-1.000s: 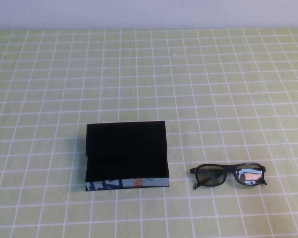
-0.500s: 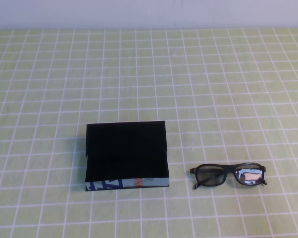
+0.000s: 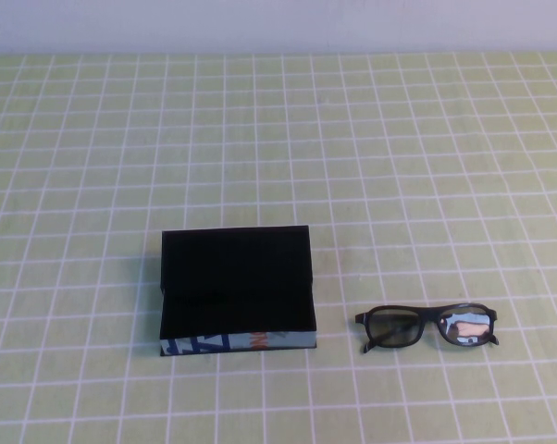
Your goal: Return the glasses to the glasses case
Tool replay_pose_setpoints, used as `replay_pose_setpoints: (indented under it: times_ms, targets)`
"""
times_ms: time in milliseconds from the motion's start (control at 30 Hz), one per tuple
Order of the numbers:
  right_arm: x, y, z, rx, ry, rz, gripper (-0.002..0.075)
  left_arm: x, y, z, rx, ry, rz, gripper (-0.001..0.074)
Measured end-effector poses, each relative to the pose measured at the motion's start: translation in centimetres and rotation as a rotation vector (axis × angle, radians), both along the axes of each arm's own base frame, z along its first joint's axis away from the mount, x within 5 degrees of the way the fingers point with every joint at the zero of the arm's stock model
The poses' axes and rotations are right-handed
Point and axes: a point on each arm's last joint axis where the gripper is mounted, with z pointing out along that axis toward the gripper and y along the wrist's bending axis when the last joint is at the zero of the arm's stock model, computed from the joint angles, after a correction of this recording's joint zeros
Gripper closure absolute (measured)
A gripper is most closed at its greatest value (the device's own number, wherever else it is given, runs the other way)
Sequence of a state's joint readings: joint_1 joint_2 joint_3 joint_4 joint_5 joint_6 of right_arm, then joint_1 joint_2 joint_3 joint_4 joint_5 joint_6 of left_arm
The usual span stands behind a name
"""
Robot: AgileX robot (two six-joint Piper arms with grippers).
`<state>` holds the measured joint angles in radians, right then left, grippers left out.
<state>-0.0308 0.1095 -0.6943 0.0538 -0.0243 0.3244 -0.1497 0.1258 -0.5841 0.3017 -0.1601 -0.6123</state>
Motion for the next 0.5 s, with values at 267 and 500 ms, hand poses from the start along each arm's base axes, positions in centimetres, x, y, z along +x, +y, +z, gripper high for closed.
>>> replay_pose_setpoints:
  times_ms: [267,500]
  targets:
    - [8.4,-0.1,1.6,-0.083,0.471,-0.027,0.0743,5.3,0.3,-1.7,0.054,0.472,0.122,0.0736]
    - [14.6,0.1,-2.7,-0.075,0.936,0.03,0.0743,7.6,0.4,-3.7,0.238,0.704,0.227,0.0736]
